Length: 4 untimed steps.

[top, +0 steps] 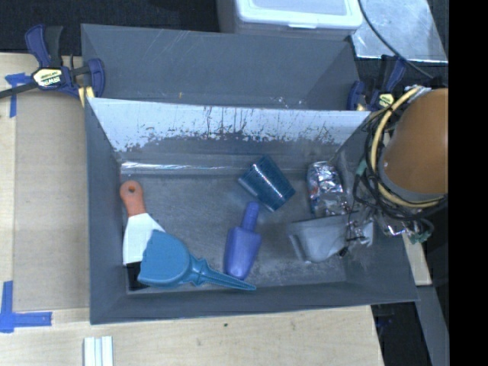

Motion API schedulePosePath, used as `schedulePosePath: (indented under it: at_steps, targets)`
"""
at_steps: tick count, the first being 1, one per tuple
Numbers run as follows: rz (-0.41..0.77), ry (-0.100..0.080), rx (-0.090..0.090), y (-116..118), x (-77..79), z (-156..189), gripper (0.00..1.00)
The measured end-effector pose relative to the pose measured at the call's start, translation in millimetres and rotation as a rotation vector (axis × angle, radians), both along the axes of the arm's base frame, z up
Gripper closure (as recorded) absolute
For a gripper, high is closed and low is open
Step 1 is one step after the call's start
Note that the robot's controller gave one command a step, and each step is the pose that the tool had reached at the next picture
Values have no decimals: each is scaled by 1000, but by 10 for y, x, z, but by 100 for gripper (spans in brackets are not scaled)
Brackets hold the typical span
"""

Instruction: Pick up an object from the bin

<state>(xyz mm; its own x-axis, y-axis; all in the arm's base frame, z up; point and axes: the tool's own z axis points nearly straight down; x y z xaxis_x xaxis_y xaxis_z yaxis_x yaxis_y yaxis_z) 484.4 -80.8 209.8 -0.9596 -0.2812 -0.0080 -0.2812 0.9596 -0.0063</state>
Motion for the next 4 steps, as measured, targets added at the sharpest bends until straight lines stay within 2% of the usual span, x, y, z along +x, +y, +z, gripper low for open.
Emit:
schedulePosePath:
  at_steps: [1,2,3,4]
  targets:
    - [-9,-1,0,97,-10,346,100]
    - [-17,-16,-2,71,23,259,100]
    - [6,-7,-1,263,144,633,100]
    - [-150,-4,0,203,99,-97,100]
